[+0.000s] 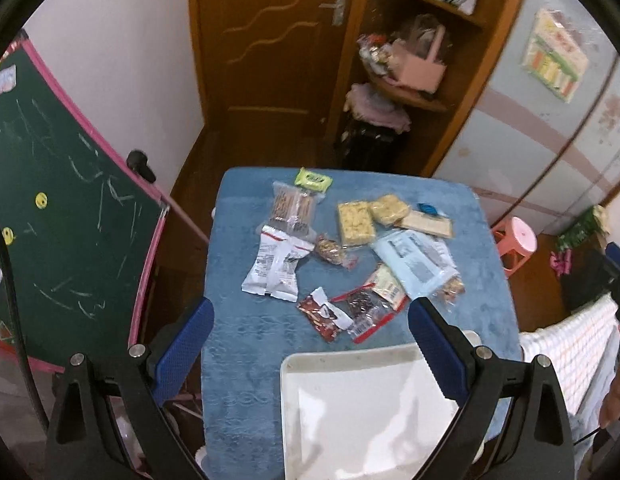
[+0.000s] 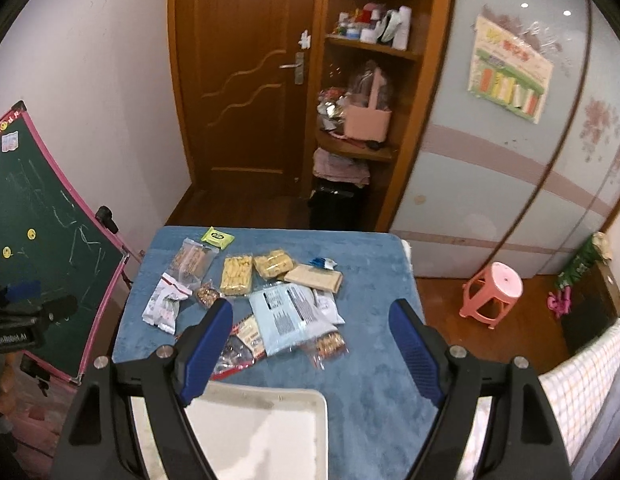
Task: Organize snacks
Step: 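Reach both tools to the snacks and close on the brown packet and blue bag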
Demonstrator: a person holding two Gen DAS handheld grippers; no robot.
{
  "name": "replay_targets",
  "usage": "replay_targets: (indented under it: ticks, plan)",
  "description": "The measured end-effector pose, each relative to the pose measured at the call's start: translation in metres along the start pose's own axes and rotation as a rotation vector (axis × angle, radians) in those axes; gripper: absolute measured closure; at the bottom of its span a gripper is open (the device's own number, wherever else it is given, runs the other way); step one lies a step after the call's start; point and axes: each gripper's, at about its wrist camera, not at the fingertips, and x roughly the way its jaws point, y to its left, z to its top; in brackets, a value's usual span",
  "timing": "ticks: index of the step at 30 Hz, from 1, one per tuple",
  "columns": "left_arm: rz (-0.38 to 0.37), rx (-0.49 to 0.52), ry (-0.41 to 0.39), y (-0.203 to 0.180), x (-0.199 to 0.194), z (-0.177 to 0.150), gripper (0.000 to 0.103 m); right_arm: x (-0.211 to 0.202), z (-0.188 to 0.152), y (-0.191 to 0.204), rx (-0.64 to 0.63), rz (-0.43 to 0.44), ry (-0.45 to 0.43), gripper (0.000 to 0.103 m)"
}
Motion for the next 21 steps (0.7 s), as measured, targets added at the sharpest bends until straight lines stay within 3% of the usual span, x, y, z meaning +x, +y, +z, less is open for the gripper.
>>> replay_targets:
  ticks: [4, 8, 16, 21]
  plan:
    - [0.048, -0.042, 0.078, -0.002, 0.050, 0.009, 0.006, 0.066, 0.017, -0.011, 0.009, 0.062, 0.102, 0.022]
    - [0.044, -0.096, 0.182, -0.002, 0.107, 0.011, 0.006, 0.137, 0.020, -0.022, 0.037, 0.129, 0.215, 0.022]
    - [0.099, -0.171, 0.371, 0.000, 0.219, -0.002, 0.006, 0.281, -0.010, -0.031, 0.084, 0.220, 0.477, 0.022]
    - [0.092, -0.262, 0.473, 0.009, 0.264, -0.016, 0.006, 0.329, -0.027, -0.031, 0.105, 0.249, 0.581, 0.028]
